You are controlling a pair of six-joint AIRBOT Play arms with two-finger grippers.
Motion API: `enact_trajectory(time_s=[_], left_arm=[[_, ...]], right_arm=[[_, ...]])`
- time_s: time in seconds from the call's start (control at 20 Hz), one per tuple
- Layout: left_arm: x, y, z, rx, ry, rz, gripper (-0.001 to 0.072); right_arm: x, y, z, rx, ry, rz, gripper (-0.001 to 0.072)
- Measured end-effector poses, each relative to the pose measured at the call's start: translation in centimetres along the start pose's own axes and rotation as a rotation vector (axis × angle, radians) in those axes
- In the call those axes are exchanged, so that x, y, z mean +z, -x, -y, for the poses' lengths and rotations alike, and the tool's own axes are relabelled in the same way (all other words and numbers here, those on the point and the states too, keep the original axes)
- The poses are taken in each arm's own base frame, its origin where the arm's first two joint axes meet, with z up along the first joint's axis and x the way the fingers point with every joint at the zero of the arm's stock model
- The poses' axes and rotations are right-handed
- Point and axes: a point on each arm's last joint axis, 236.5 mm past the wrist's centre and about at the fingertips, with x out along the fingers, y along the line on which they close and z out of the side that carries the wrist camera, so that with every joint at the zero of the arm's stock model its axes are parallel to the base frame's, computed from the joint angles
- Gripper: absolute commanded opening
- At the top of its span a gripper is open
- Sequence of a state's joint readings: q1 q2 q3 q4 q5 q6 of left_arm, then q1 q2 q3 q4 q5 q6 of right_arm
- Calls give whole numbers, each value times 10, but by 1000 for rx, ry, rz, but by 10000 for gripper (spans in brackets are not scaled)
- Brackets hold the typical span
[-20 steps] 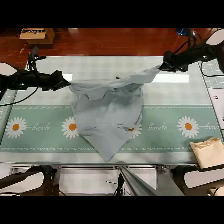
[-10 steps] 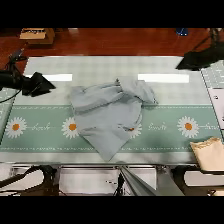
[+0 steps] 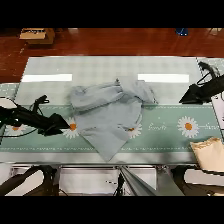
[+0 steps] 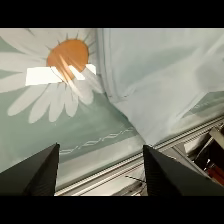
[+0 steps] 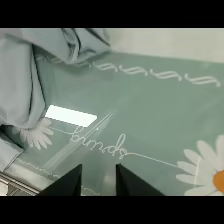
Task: Fold the shirts.
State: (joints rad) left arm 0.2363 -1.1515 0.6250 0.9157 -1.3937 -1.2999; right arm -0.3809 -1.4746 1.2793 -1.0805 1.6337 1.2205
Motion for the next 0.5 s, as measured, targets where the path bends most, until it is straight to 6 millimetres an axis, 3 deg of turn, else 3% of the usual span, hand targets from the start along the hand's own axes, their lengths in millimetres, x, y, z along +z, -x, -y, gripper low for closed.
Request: enact_trajectory(time_s=[0.15,0.4,0.45,0.5], left_arm=[[-1,-24,6,11,-36,11,620],[12,-63,26,-11,-52,39,598],[11,-72,29,-23,-40,22,498],[9,-81,30,-30,-24,2,338]], right_arm=[[-13,-24,-2,62,-22,-36,318],[-7,-34,-18,159,-20,5,359],[-4,-34,-21,173,-19,17,359],[-3,-35,-23,184,-18,25,359]])
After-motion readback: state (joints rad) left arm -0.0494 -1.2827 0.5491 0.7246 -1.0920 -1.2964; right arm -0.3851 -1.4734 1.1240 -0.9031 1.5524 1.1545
